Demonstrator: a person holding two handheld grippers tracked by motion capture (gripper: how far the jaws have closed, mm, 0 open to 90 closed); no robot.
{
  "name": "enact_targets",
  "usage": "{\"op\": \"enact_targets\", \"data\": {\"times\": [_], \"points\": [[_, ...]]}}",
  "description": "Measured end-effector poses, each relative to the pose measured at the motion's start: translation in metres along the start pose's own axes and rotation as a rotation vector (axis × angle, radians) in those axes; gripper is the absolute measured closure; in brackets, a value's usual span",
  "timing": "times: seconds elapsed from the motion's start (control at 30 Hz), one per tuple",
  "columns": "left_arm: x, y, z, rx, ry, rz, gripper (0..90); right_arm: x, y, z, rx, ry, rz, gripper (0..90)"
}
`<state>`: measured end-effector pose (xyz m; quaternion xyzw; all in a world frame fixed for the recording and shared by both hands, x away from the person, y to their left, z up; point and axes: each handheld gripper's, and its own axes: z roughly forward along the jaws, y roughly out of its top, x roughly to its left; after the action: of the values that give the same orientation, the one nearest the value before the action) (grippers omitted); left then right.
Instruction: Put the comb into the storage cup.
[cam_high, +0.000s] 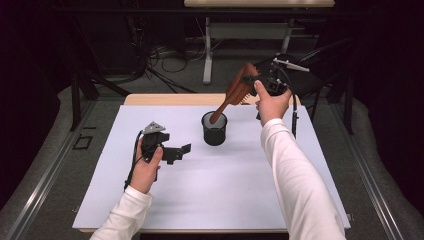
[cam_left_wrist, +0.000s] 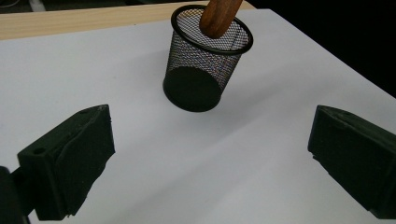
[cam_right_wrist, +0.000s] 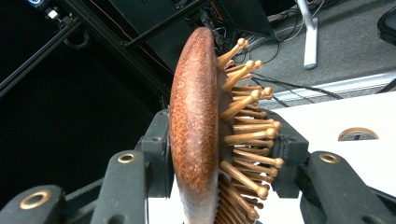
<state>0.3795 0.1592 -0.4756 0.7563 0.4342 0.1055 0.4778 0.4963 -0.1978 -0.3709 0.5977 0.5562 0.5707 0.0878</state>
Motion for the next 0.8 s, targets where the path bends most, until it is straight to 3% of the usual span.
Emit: {"op": "enact_targets", "data": {"times": [0.8], "points": [[0.002, -0.001, 0.000, 0.005, 0.004, -0.004, 0.5, -0.012, -0.017, 0.011, -0.001, -0.021, -0.020, 50.7]]}}
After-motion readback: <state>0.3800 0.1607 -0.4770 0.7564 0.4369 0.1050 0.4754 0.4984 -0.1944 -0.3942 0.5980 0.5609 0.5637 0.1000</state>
